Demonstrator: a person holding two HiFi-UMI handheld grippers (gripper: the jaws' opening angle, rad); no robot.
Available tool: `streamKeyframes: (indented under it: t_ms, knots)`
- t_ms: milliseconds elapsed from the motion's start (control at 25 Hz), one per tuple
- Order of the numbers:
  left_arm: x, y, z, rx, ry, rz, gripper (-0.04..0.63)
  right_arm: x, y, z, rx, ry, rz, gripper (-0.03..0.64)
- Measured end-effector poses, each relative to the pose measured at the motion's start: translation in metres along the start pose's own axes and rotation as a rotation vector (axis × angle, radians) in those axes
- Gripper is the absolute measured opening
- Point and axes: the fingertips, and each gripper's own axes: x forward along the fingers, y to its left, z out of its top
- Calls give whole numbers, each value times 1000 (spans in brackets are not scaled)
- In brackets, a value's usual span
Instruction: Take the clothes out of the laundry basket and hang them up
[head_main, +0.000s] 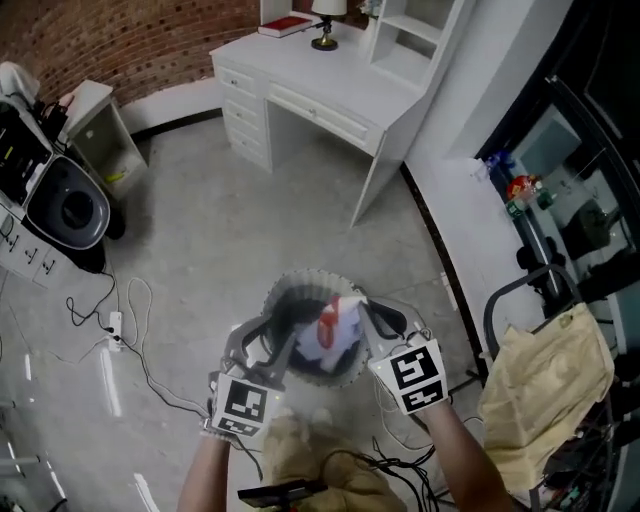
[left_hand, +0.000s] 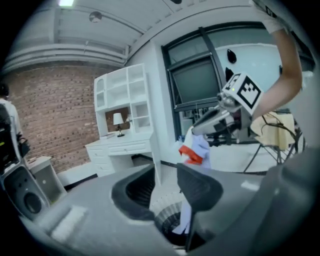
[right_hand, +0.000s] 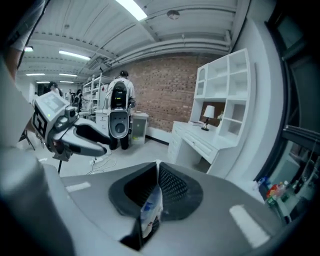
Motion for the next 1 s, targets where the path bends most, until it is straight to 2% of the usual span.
streamKeyframes:
  t_ms: [200,480,640,800,1000]
  knots:
    - [28,-41,33,78,-26,-185,146,-66,-49,44,28,-72,-184,15]
    - [51,-93,79,273,-98,-440,164,-161,-86,90,18,-143,-459,15]
    - [55,-120,98,364,-145,-543,170,-213,-90,113,3,-161,-613,15]
    - [55,-151,105,423,-174,-653,175,-262,-85,125,12,-172,-748,15]
    - [39,-215,102,495,-184,-866,213,-326,-72,127,39,-170,-912,15]
